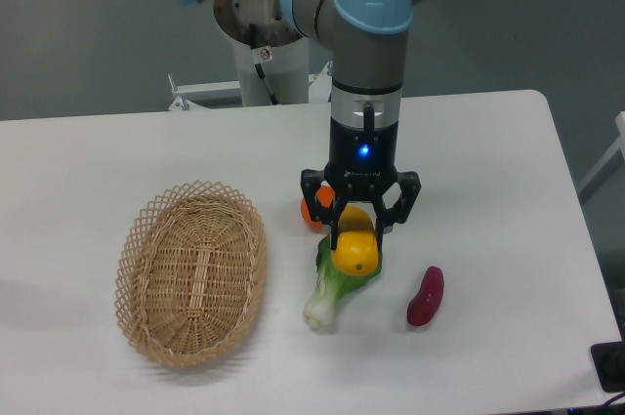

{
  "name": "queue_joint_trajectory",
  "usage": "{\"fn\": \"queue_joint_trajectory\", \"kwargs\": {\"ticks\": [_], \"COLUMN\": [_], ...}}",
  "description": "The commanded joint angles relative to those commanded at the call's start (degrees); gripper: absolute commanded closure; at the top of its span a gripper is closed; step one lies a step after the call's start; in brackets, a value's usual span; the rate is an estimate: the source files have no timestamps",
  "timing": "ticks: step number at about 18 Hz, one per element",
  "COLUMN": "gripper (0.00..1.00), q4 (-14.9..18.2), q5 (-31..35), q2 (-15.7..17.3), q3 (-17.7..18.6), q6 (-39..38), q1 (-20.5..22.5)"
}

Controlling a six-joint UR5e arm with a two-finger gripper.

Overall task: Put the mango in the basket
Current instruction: 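Grip the yellow mango and lift it off the table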

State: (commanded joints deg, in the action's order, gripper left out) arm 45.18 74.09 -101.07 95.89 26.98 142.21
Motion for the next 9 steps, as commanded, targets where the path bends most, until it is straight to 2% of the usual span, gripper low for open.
{"fn": "queue_joint_trajectory", "kwargs": {"ticks": [9], "gripper": [0.47], "q4": [0.09], "q5": [0.79], "q2": [0.61], "q3": [1.32], "q6": [-0.79], "q1": [-1.31]}}
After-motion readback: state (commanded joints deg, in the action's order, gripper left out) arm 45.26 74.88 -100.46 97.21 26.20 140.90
